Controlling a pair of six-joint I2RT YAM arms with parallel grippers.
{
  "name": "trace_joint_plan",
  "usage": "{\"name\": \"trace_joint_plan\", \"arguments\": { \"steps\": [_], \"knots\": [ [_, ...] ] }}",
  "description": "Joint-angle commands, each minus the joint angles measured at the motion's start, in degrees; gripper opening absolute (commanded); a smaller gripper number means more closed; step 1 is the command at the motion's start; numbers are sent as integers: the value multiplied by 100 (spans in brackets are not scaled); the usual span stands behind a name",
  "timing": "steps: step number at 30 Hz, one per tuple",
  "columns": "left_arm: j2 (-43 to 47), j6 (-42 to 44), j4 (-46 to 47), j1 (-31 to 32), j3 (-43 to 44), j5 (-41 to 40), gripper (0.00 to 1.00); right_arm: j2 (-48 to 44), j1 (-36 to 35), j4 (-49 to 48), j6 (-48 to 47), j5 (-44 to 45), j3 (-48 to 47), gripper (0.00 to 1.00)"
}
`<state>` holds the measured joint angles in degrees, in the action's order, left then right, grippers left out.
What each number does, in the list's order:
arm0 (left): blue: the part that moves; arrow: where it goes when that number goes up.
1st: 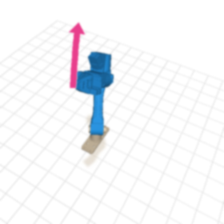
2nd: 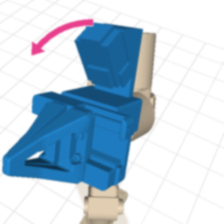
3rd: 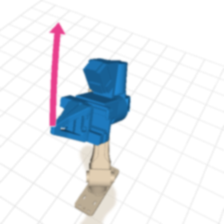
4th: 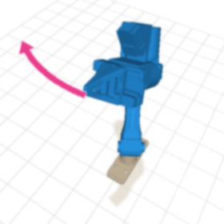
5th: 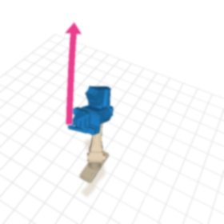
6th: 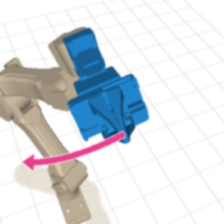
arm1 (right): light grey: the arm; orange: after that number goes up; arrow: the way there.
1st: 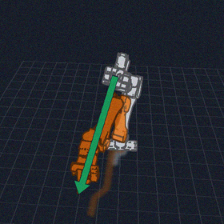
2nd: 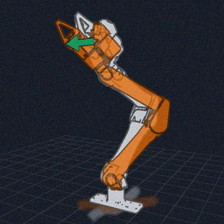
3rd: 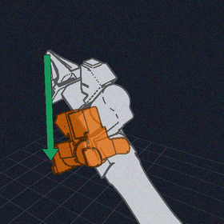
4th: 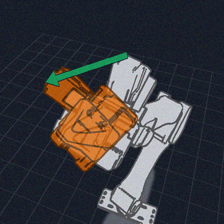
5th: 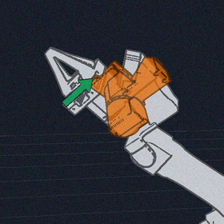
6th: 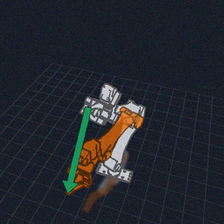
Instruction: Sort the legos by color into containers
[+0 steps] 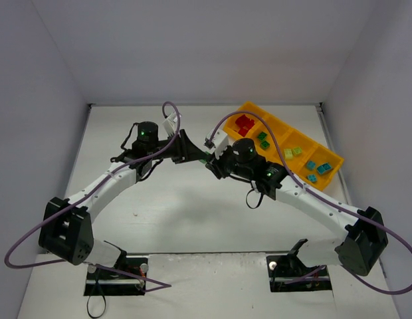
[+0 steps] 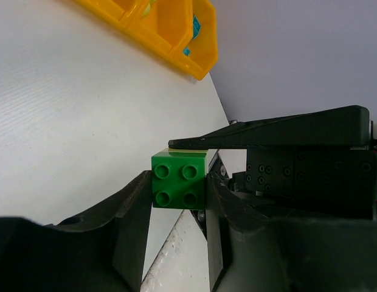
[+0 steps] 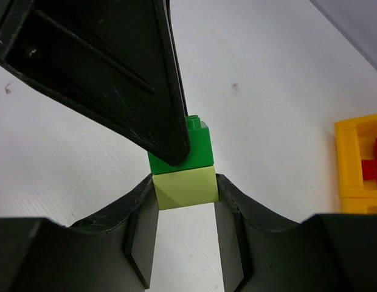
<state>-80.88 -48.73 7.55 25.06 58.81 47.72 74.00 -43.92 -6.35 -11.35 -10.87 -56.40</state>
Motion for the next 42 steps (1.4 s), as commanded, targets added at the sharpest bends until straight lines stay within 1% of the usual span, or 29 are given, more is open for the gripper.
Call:
{"name": "trace_joint_plan", "arguments": {
  "steps": [1, 4, 5, 8, 11, 22, 33, 42],
  "knots": [
    [46, -145, 616, 43, 316, 369, 22, -157, -29, -508, 55, -29, -38, 0],
    [2, -242, 747, 43, 316, 474, 16, -175, -29, -525, 37, -11, -2, 0],
    [-6, -277, 765, 52, 324, 518, 11, -175, -29, -534, 28, -3, 24, 0],
    [-15, -347, 879, 43, 324, 597, 4, -184, -29, -560, -7, 41, 76, 0],
    [11, -383, 959, 43, 342, 624, 0, -201, -29, -595, -25, 85, 147, 0],
    [72, -638, 1222, 8, 491, 826, 0, -430, -29, -718, -113, 279, 568, 0],
    [178, -726, 1222, -27, 491, 879, 0, -474, -38, -719, -86, 472, 753, 0],
    [257, -612, 994, -115, 509, 835, 0, -509, -29, -710, -86, 744, 868, 0]
  ]
}}
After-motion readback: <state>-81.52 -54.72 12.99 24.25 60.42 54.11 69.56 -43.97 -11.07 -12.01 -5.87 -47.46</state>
